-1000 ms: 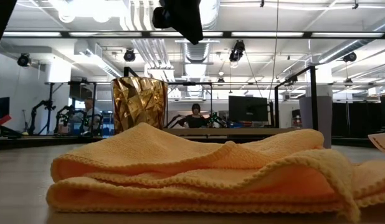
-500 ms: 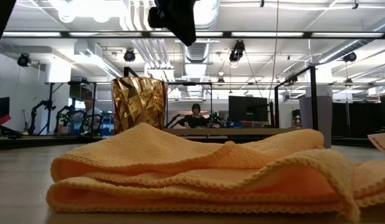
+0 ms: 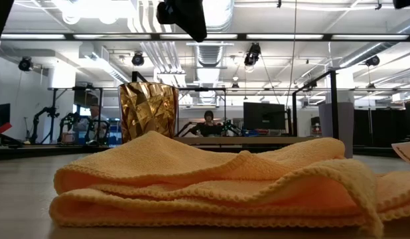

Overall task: Stack small to large cups/mugs on shelf
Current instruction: Put the white mug on the shelf

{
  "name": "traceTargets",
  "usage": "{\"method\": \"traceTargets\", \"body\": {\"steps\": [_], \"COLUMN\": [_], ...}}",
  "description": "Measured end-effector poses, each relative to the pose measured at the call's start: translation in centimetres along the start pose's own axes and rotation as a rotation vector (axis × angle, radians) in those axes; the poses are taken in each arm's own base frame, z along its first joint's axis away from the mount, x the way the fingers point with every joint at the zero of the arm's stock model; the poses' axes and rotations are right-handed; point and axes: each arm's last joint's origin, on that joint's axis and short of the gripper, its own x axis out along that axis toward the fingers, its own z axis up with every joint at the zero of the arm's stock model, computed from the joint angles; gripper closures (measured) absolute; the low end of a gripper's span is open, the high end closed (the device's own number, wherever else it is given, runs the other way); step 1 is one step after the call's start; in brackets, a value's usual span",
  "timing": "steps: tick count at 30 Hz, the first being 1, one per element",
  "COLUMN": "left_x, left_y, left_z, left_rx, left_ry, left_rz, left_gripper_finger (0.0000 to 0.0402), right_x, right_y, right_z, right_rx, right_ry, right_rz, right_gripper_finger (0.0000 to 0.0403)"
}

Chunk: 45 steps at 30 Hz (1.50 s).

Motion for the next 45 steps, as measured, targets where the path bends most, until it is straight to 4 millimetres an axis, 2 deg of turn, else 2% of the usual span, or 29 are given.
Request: {"method": "traceTargets", "body": {"steps": [10, 13, 17, 25, 34, 45], "left_x": [0.0, 0.0, 0.0, 0.0, 0.0, -0.1], "left_y": [0.0, 0.0, 0.0, 0.0, 0.0, 0.0], "left_z": [-0.1, -0.1, -0.1, -0.1, -0.1, -0.1], "left_rx": [0.010, 0.035, 0.052, 0.052, 0.061, 0.060], "left_ry": [0.009, 0.009, 0.009, 0.008, 0.011, 0.010], "left_rz": [0.005, 0.005, 0.005, 0.004, -0.002, -0.003], "left_gripper_finger": [0.0324, 0.0324, 0.0324, 0.0324, 0.0324, 0.0324], "right_x": [4.2, 4.7, 4.8, 5.7, 8.2, 10.1], "right_y": [0.8, 1.1, 1.4, 1.6, 2.6, 3.3], "right_z": [0.8, 0.9, 1.0, 1.2, 1.6, 2.3], "right_rx": [-0.051, -0.082, -0.087, -0.081, -0.096, -0.123], "right_ry": [0.102, 0.155, 0.145, 0.156, 0.321, 0.278], "right_rz": [-0.147, -0.122, -0.075, -0.094, -0.117, -0.233], "right_gripper_finger": [0.0394, 0.0394, 0.0394, 0.0392, 0.0353, 0.0307]}}
